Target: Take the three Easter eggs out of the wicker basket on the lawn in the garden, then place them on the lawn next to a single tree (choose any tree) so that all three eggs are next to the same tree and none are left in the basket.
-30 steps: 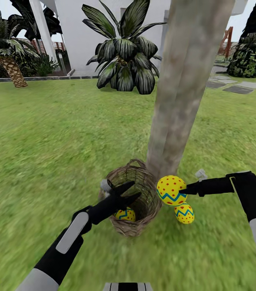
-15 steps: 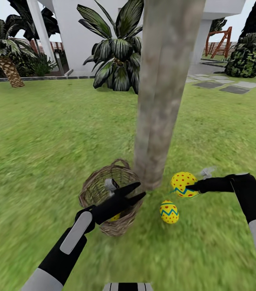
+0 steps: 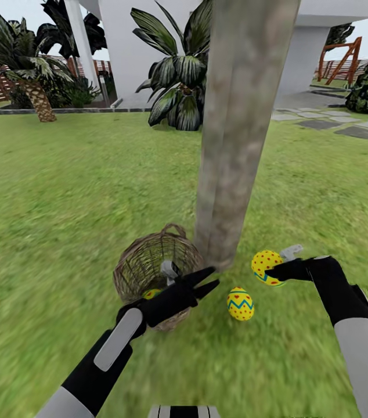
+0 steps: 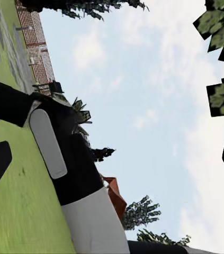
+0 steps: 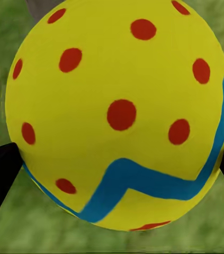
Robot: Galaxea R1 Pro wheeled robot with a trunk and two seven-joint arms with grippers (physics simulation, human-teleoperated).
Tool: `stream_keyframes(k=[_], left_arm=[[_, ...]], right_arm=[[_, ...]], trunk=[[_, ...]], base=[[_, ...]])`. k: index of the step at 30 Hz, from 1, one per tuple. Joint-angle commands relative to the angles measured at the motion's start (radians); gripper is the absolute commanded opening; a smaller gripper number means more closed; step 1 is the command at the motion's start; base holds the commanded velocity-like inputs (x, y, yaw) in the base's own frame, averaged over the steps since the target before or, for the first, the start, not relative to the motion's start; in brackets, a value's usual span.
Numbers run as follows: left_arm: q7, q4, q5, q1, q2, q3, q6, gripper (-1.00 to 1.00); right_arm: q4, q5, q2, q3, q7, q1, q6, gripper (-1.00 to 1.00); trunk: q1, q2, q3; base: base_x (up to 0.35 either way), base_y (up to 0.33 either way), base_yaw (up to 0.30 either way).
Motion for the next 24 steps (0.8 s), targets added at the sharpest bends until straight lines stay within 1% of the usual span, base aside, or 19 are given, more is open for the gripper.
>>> stream_keyframes(k=[1, 2, 4, 5, 6, 8, 10, 12, 14, 15, 16, 17, 18, 19, 20, 21, 22, 23, 24], left_arm=[[0.001, 0.001, 0.007, -0.001, 0.000, -0.001, 0.006, 1.00], [0.001, 0.001, 0.007, -0.001, -0.003, -0.001, 0.006, 1.00], [0.001, 0.002, 0.007, -0.001, -0.007, -0.001, 0.005, 1.00], [0.001, 0.002, 0.007, -0.001, -0.008, -0.001, 0.005, 1.00], [0.001, 0.002, 0.007, -0.001, -0.008, -0.002, 0.005, 1.00], [0.001, 0.002, 0.006, -0.001, -0.008, -0.002, -0.007, 1.00], [0.001, 0.002, 0.007, -0.001, -0.008, -0.005, -0.017, 1.00], [0.001, 0.002, 0.005, -0.001, -0.008, -0.025, -0.019, 1.00], [0.001, 0.008, 0.005, -0.001, -0.008, -0.031, -0.020, 1.00], [0.001, 0.012, 0.006, -0.001, -0.008, -0.032, -0.021, 1.00], [0.001, 0.013, 0.006, -0.001, -0.008, -0.033, -0.021, 1.00], [0.001, 0.014, 0.007, -0.001, -0.008, -0.036, -0.021, 1.00], [0.001, 0.014, 0.007, -0.001, -0.008, -0.038, -0.021, 1.00], [0.001, 0.014, 0.007, -0.001, -0.009, -0.038, -0.021, 1.00], [0.001, 0.014, 0.007, -0.001, -0.016, -0.039, -0.021, 1.00], [0.001, 0.014, 0.007, -0.001, -0.020, -0.039, -0.021, 1.00], [0.001, 0.014, 0.007, -0.001, -0.023, -0.043, -0.021, 1.00], [0.001, 0.014, 0.007, -0.001, -0.025, -0.053, -0.021, 1.00], [0.001, 0.014, 0.006, -0.001, -0.026, -0.060, -0.021, 1.00]], right_arm=[[0.007, 0.018, 0.007, 0.004, -0.036, 0.000, 0.001, -1.00], [0.012, 0.021, 0.010, 0.007, -0.079, 0.000, 0.001, -1.00], [0.016, 0.025, 0.012, 0.009, -0.139, 0.000, 0.001, -1.00], [0.017, 0.025, 0.014, 0.010, -0.186, 0.000, 0.002, -1.00], [0.018, 0.025, 0.022, 0.010, -0.243, 0.000, 0.002, -1.00], [0.049, 0.024, 0.051, 0.011, -0.350, 0.000, 0.001, -1.00], [0.091, 0.026, 0.059, 0.024, -0.375, 0.000, 0.001, -1.00], [0.121, 0.024, 0.062, 0.051, -0.380, 0.000, 0.001, -1.00], [0.131, 0.020, 0.062, 0.077, -0.379, 0.000, 0.000, -1.00], [0.140, 0.019, 0.069, 0.084, -0.378, 0.000, 0.000, -1.00], [0.150, 0.022, 0.085, 0.086, -0.379, 0.000, 0.000, -1.00], [0.174, 0.021, 0.093, 0.086, -0.379, 0.000, -0.001, -1.00], [0.232, 0.016, 0.096, 0.085, -0.380, 0.000, -0.025, -1.00], [0.278, 0.013, 0.097, 0.082, -0.380, 0.000, -0.069, -1.00], [0.341, 0.010, 0.098, 0.077, -0.383, 0.000, -0.153, -1.00], [0.386, 0.009, 0.099, 0.067, -0.394, 0.000, -0.211, -1.00], [0.426, 0.008, 0.099, 0.047, -0.416, 0.000, -0.254, -1.00], [0.468, 0.008, 0.099, 0.011, -0.457, 0.000, -0.297, -1.00], [0.493, 0.008, 0.099, -0.012, -0.487, 0.000, -0.322, -1.00]], trunk=[[-0.001, 0.000, -0.001], [-0.001, 0.000, -0.001], [-0.001, 0.000, -0.001], [-0.001, 0.000, -0.001], [-0.001, 0.000, -0.001], [-0.001, 0.000, -0.001], [-0.001, 0.000, -0.001], [-0.001, 0.000, -0.001], [-0.001, 0.000, -0.001], [-0.001, 0.000, -0.001], [-0.001, 0.000, -0.001], [-0.001, 0.000, -0.001], [-0.001, 0.000, -0.001], [-0.001, 0.000, -0.001], [-0.001, 0.000, -0.001], [-0.001, 0.000, -0.001], [-0.001, 0.000, -0.001], [0.000, -0.001, -0.005], [0.000, -0.001, -0.008]], base=[[-0.209, -0.263, 0.286], [-0.189, -0.276, 0.287], [-0.089, -0.307, 0.287], [0.030, -0.325, 0.287], [0.080, -0.324, 0.287], [0.127, -0.317, 0.287], [0.161, -0.301, 0.286], [0.169, -0.297, 0.159], [0.123, -0.215, 0.029], [0.029, -0.050, 0.006], [0.012, -0.021, 0.003], [0.005, -0.008, 0.001], [0.002, -0.003, 0.000], [0.001, -0.002, 0.000], [0.000, 0.000, 0.000], [0.000, 0.000, 0.000], [0.000, 0.000, 0.000], [0.000, 0.000, 0.000], [0.000, 0.000, 0.000]])
